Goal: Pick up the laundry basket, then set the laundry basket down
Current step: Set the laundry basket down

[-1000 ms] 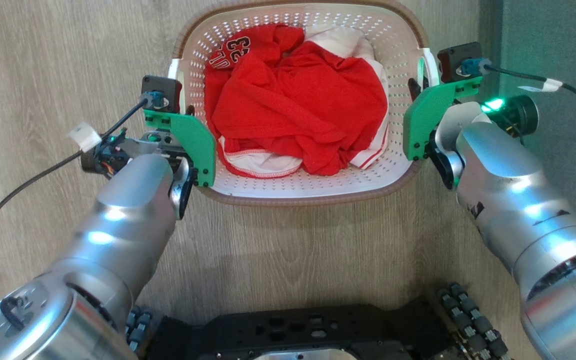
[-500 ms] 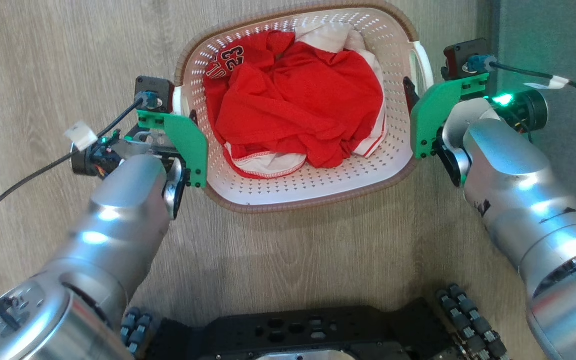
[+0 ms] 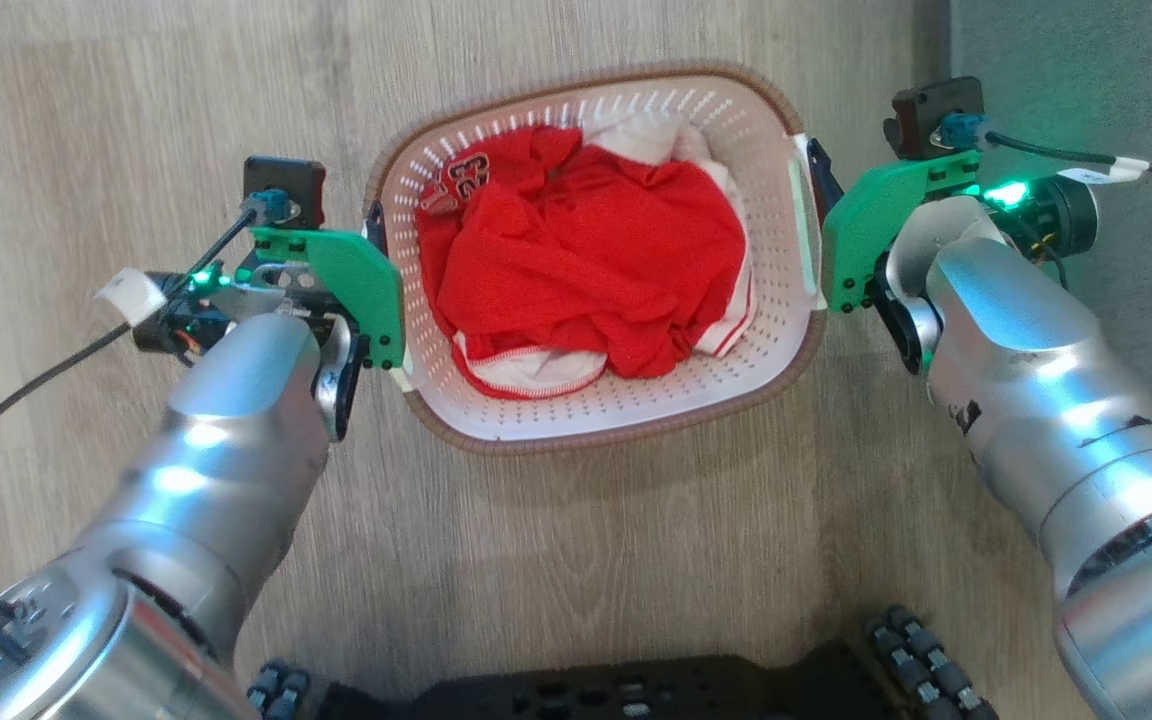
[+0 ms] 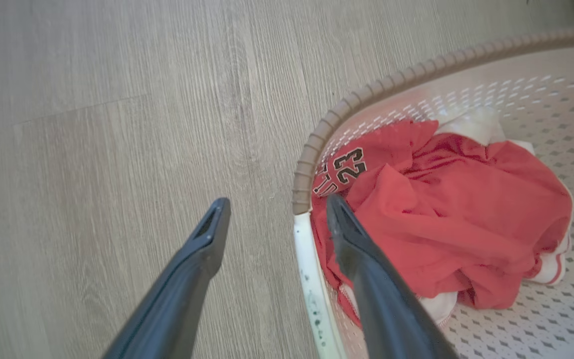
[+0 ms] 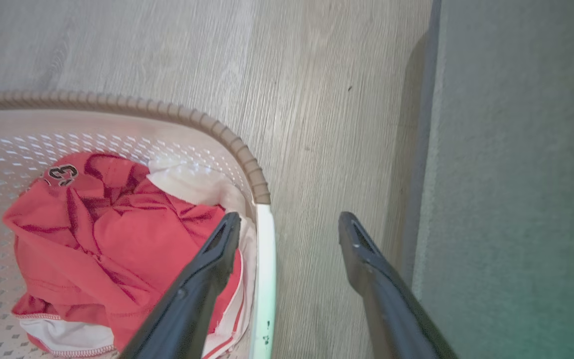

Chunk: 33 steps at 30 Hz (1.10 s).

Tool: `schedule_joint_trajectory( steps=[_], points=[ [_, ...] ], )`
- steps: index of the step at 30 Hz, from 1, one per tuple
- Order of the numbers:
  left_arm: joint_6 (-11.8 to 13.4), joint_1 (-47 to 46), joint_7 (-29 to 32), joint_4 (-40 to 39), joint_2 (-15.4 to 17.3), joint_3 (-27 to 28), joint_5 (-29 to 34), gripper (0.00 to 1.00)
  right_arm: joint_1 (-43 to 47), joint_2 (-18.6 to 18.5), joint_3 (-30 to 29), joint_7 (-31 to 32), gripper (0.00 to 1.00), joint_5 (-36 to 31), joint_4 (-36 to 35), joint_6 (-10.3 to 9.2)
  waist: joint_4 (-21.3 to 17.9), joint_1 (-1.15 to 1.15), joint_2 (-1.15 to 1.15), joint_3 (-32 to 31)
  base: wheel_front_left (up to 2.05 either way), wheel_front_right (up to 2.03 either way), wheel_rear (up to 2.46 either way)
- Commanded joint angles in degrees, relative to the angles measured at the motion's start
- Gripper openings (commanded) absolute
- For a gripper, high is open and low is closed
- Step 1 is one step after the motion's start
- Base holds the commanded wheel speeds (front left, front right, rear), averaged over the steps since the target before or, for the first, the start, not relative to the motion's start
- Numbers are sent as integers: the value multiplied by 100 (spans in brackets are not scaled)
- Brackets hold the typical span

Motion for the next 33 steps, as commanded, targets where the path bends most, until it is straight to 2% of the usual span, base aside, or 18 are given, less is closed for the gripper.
schedule_joint_trajectory(
  steps=[1, 4, 9, 12, 16, 22, 23, 29, 33],
  points=[
    [-15, 122, -96, -51, 188, 111, -42, 100, 183, 73, 22, -91, 100, 13, -60, -15, -16, 0, 0, -185, 0, 0, 0],
    [-48, 137, -142, -231, 308, 207, 25, 100, 249, 73, -6, -185, 100, 24, -96, -15, -33, 0, 0, -436, 0, 0, 0],
    [219, 432, -148, -1254, 742, 765, 491, 100, 370, 73, -188, -269, 100, -41, -147, -15, -73, 0, 0, -923, 0, 0, 0],
    [396, 894, -149, -2043, 971, 1300, 894, 100, 488, 73, -555, -273, 100, -274, -448, -15, -102, 0, 0, -1238, 0, 0, 0],
    [589, 1736, -149, -3142, 1119, 2106, 1503, 100, 959, 14, -1230, -275, 100, -839, -1022, -15, -91, 0, 0, -1702, 0, 0, 0],
    [672, 3070, -149, -4644, 1024, 3246, 2380, 100, 1994, 28, -2370, -275, 100, -1744, -2111, -15, -41, 0, 0, -2408, 0, 0, 0],
    [672, 3070, -149, -4644, 1024, 3246, 2380, 100, 1994, 28, -2370, -275, 100, -1744, -2111, -15, -41, 0, 0, -2408, 0, 0, 0],
    [559, 4186, -150, -5668, 750, 3958, 3066, 100, 3066, 67, -3067, -276, 100, -2357, -3243, -15, 50, 0, 0, -3105, 0, 0, 0],
    [473, 4824, -150, -6085, 582, 4281, 3310, 100, 3745, 71, -3113, -276, 100, -2252, -4051, -15, 108, 0, 0, -3542, 0, 0, 0]
  ],
)
